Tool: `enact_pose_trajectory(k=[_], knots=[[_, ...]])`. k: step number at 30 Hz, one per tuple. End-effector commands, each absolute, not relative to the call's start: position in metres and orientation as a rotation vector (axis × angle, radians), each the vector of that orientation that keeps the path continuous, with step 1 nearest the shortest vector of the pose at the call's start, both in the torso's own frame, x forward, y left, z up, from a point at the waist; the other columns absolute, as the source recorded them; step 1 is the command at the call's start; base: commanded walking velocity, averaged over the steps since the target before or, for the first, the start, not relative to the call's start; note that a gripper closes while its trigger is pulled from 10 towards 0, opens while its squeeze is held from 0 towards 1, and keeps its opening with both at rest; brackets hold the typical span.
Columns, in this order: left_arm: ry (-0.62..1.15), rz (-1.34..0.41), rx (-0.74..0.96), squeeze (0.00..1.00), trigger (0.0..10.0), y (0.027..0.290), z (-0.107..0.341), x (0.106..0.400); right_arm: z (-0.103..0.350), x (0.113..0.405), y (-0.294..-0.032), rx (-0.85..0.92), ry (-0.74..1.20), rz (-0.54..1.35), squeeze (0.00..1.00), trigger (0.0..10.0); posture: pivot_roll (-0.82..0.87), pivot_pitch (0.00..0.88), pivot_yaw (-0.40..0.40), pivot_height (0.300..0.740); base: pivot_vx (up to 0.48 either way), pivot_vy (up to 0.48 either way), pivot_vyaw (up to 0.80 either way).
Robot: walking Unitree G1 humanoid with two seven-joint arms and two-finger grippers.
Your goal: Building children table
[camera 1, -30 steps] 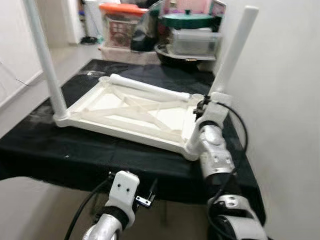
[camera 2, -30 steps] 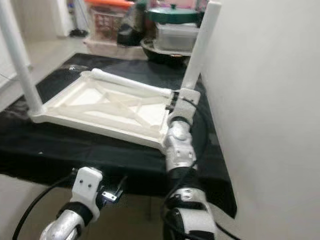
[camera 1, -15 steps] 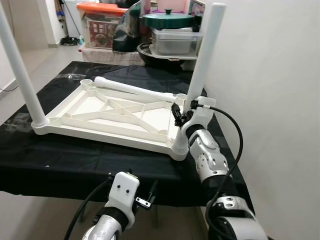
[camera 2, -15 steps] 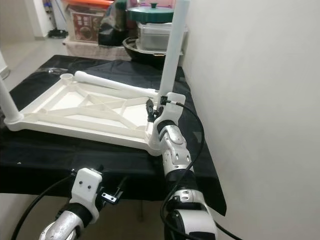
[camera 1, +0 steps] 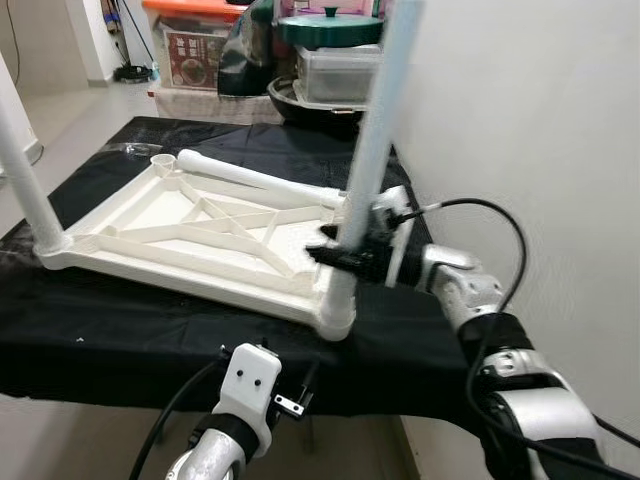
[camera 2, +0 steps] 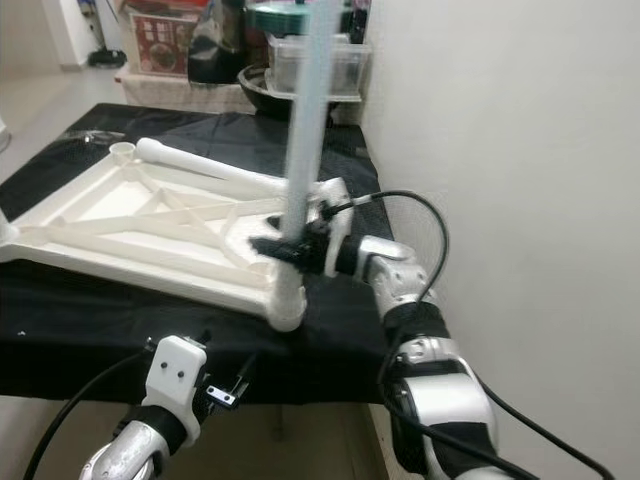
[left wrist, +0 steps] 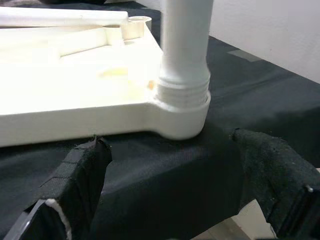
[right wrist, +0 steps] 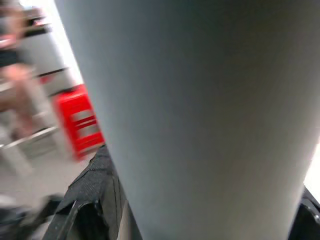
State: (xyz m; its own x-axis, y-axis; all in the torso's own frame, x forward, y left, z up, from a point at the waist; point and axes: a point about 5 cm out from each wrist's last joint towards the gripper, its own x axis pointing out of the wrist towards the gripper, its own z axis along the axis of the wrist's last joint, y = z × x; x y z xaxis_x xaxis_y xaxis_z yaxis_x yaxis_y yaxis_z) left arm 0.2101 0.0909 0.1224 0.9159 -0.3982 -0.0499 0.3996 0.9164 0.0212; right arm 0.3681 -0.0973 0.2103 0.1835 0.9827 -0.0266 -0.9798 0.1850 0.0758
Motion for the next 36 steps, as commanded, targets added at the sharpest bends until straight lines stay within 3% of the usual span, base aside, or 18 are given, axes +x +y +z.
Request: enact_pose_trajectory(k=[1, 3, 4, 8, 12, 13, 15, 16, 17, 19, 20, 22, 24, 27, 29, 34, 35, 36], knots=[[0.058, -0.404, 0.039, 0.0, 10.0, 0.091, 0.12, 0.207, 0.209, 0.363, -0.083, -0.029, 0.12, 1.526, 0.0, 5.0, 0.14, 0.049, -0.105, 0.74, 0.0, 0.0, 0.0], [0.057, -0.404, 0.038, 0.0, 10.0, 0.091, 0.12, 0.207, 0.209, 0.363, -0.081, -0.043, 0.128, 1.547, 0.0, 5.0, 0.14, 0.049, -0.105, 0.74, 0.0, 0.0, 0.0], [0.057, -0.404, 0.037, 0.0, 10.0, 0.091, 0.12, 0.207, 0.208, 0.362, -0.078, -0.063, 0.133, 1.57, 0.0, 0.0, 0.14, 0.049, -0.105, 0.74, 0.0, 0.0, 0.0], [0.058, -0.404, 0.037, 0.0, 10.0, 0.091, 0.12, 0.207, 0.21, 0.365, -0.072, -0.076, 0.091, 1.525, 0.0, 0.0, 0.14, 0.05, -0.107, 0.74, 0.0, 0.0, 0.0], [0.058, -0.405, 0.038, 0.0, 10.0, 0.091, 0.12, 0.207, 0.212, 0.374, -0.07, -0.077, 0.038, 1.349, 0.0, 0.0, 0.14, 0.046, -0.106, 0.74, 0.0, 0.0, 0.0], [0.051, -0.403, 0.037, 0.0, 10.0, 0.091, 0.12, 0.207, 0.208, 0.387, -0.077, -0.045, 0.03, 1.059, 0.0, 0.0, 0.13, 0.041, -0.104, 0.74, 0.0, 0.0, 0.0], [0.051, -0.403, 0.037, 0.0, 10.0, 0.091, 0.12, 0.207, 0.208, 0.387, -0.077, -0.045, 0.03, 1.059, 0.0, 0.0, 0.13, 0.041, -0.104, 0.74, 0.0, 0.0, 0.0], [0.039, -0.402, 0.043, 0.0, 10.0, 0.09, 0.121, 0.207, 0.204, 0.392, -0.084, -0.038, 0.034, 0.913, 0.0, 0.0, 0.13, 0.035, -0.103, 0.74, 0.0, 0.0, 0.0], [0.039, -0.402, 0.043, 0.0, 10.0, 0.09, 0.121, 0.207, 0.204, 0.392, -0.084, -0.038, 0.034, 0.913, 0.0, 0.0, 0.13, 0.035, -0.103, 0.74, 0.0, 0.0, 0.0], [-0.005, -0.401, 0.054, 0.0, 10.0, 0.09, 0.125, 0.205, 0.192, 0.4, -0.106, -0.001, 0.063, 0.585, 0.0, 0.0, 0.13, 0.034, -0.102, 0.74, 0.0, 0.0, 0.0], [-0.005, -0.401, 0.054, 0.0, 10.0, 0.09, 0.125, 0.205, 0.192, 0.4, -0.106, -0.001, 0.063, 0.585, 0.0, 0.0, 0.13, 0.034, -0.102, 0.74, 0.0, 0.0, 0.0], [-0.037, -0.389, 0.049, 0.0, 10.0, 0.091, 0.129, 0.203, 0.174, 0.397, -0.132, 0.051, 0.113, 0.214, 0.0, 0.0, 0.11, 0.028, -0.094, 0.74, 0.0, 0.0, 0.0], [-0.043, -0.385, 0.047, 0.0, 10.0, 0.092, 0.129, 0.203, 0.167, 0.394, -0.14, 0.067, 0.133, 0.097, 0.0, 0.0, 0.11, 0.027, -0.093, 0.74, 0.0, 0.0, 0.0], [-0.047, -0.391, 0.064, 0.0, 10.0, 0.092, 0.129, 0.203, 0.147, 0.374, -0.131, 0.124, 0.167, -0.151, 0.0, 0.0, 0.11, 0.024, -0.092, 0.74, 0.0, 0.0, 0.0], [-0.047, -0.391, 0.064, 0.0, 10.0, 0.092, 0.129, 0.203, 0.147, 0.374, -0.131, 0.124, 0.167, -0.151, 0.0, 0.0, 0.11, 0.024, -0.092, 0.74, 0.0, 0.0, 0.0], [-0.043, -0.395, 0.072, 0.0, 10.0, 0.092, 0.129, 0.203, 0.147, 0.364, -0.103, 0.182, 0.144, -0.262, 0.0, 0.0, 0.12, 0.021, -0.101, 0.74, 0.0, 0.0, 0.0], [-0.043, -0.394, 0.073, 0.0, 10.0, 0.092, 0.129, 0.203, 0.15, 0.363, -0.092, 0.194, 0.137, -0.274, 0.0, 4.2, 0.12, 0.021, -0.102, 0.74, 0.0, 0.0, 0.0], [-0.043, -0.394, 0.073, 0.0, 10.0, 0.092, 0.128, 0.202, 0.153, 0.363, -0.085, 0.196, 0.13, -0.273, 0.0, 7.5, 0.12, 0.021, -0.102, 0.74, 0.0, 0.0, 0.0]])
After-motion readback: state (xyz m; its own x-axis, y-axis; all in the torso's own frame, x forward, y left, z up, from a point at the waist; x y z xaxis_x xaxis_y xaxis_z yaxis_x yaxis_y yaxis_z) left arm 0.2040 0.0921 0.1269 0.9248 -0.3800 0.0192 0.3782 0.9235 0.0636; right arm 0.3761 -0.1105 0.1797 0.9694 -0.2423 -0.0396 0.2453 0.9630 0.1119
